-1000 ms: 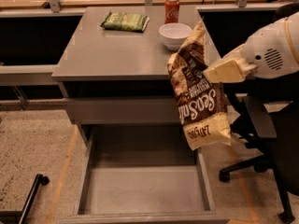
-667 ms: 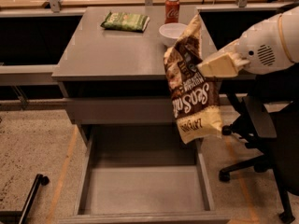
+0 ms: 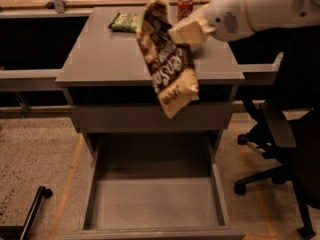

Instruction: Pick brown chip bag from middle drawer and place on counter

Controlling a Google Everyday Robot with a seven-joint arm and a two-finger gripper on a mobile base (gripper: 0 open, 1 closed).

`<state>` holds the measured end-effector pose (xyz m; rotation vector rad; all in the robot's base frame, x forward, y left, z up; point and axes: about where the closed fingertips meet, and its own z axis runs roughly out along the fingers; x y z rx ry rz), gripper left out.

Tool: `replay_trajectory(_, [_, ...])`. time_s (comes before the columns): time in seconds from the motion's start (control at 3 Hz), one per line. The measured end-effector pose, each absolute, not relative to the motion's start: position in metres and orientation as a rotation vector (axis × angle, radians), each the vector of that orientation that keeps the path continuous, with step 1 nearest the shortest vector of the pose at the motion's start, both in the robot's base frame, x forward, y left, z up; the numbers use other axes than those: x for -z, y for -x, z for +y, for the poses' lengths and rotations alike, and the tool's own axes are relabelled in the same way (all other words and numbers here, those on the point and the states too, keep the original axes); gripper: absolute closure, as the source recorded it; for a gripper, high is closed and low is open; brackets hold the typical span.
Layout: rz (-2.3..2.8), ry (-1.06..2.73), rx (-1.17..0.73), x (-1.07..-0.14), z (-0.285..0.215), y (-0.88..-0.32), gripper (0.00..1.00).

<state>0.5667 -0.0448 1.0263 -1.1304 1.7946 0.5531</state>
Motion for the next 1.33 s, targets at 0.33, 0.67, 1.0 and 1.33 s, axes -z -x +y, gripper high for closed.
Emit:
replay_trajectory(0.33, [1.705,1.140,-0.631,-1.041,0.012,-0.629,1.00])
replay_trajectory(0.67, [1.649,1.119,-0.677,-1.056,0.051,-0.677,1.00])
replay_trajectory(1.0, [1.643,1.090,-0.683,-1.049,0.085,-0.738,0.82])
replay_trajectory(1.33, [1.593,1.082,-0.691,-1.072,0.100,-0.745,0.59])
